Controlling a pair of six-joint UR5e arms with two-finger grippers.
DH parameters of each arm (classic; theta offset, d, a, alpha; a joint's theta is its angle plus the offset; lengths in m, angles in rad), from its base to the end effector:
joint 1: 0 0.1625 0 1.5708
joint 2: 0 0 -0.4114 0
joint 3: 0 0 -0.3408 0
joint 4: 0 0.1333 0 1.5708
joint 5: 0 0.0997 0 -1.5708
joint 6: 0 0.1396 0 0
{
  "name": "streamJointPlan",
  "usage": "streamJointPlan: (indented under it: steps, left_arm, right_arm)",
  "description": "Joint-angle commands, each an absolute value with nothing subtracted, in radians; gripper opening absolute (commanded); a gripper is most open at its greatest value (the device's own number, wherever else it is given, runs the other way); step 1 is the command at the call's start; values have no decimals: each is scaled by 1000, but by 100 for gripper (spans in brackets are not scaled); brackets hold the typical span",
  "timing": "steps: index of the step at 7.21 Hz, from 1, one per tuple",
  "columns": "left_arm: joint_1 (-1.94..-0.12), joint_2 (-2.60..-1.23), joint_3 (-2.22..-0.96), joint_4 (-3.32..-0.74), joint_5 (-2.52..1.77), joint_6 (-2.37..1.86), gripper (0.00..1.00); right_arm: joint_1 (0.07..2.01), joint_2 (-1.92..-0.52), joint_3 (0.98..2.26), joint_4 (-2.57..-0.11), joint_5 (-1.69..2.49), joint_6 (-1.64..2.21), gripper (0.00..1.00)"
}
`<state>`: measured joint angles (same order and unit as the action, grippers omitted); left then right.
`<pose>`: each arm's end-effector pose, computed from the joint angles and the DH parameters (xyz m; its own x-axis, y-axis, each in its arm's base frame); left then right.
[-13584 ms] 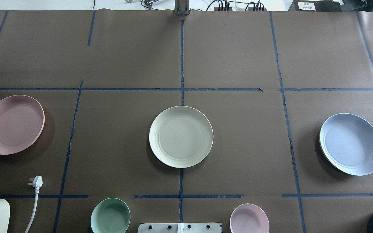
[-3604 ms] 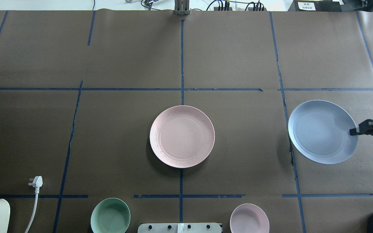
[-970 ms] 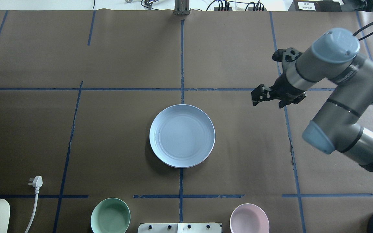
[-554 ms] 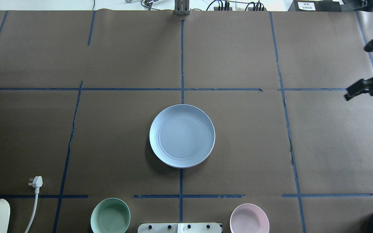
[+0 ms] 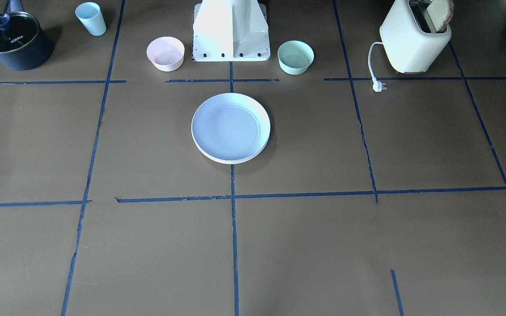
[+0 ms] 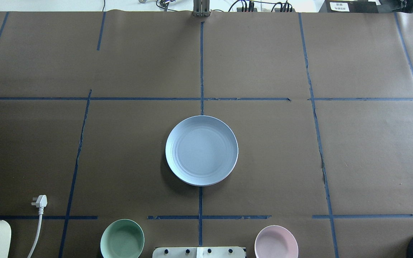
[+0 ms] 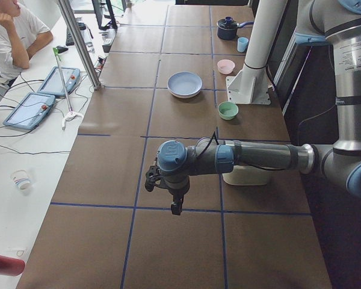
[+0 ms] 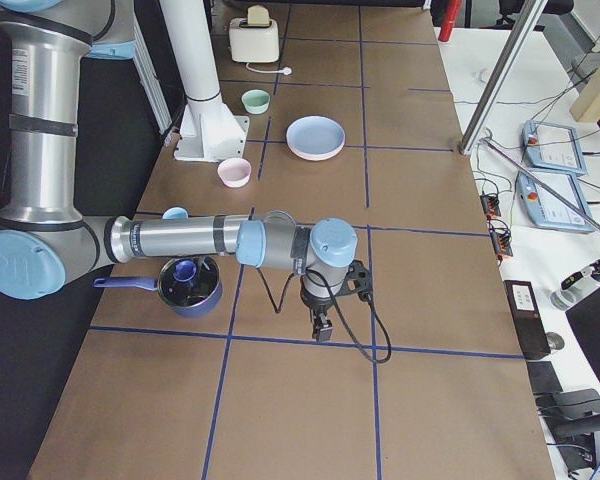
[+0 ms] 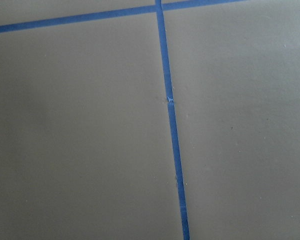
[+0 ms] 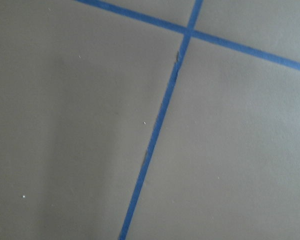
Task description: Stack three plates with pink and blue
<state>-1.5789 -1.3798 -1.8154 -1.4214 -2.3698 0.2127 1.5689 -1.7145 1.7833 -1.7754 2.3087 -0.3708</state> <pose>-0.0361 -0.3519 0.6546 0.6828 0.1376 -0.7175 -0.1392 0.9886 0.0571 0.0387 -0.3659 0.6621 0.6891 -0.2754 0.6703 0.2699 0.9559 0.1153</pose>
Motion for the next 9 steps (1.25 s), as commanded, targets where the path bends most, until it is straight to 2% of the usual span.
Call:
streamJointPlan:
  steps: [1,9]
  left_arm:
    - [-1578,-1378,-1803,-1419,-2362,209,100]
    - [-1578,-1362,-1802,-1417,-2359,212,100]
  right_arm:
    - [1608,-1776,1787,-1796,2313,-394,100]
    - [1608,-1776,1798,-1796,2315,-396,100]
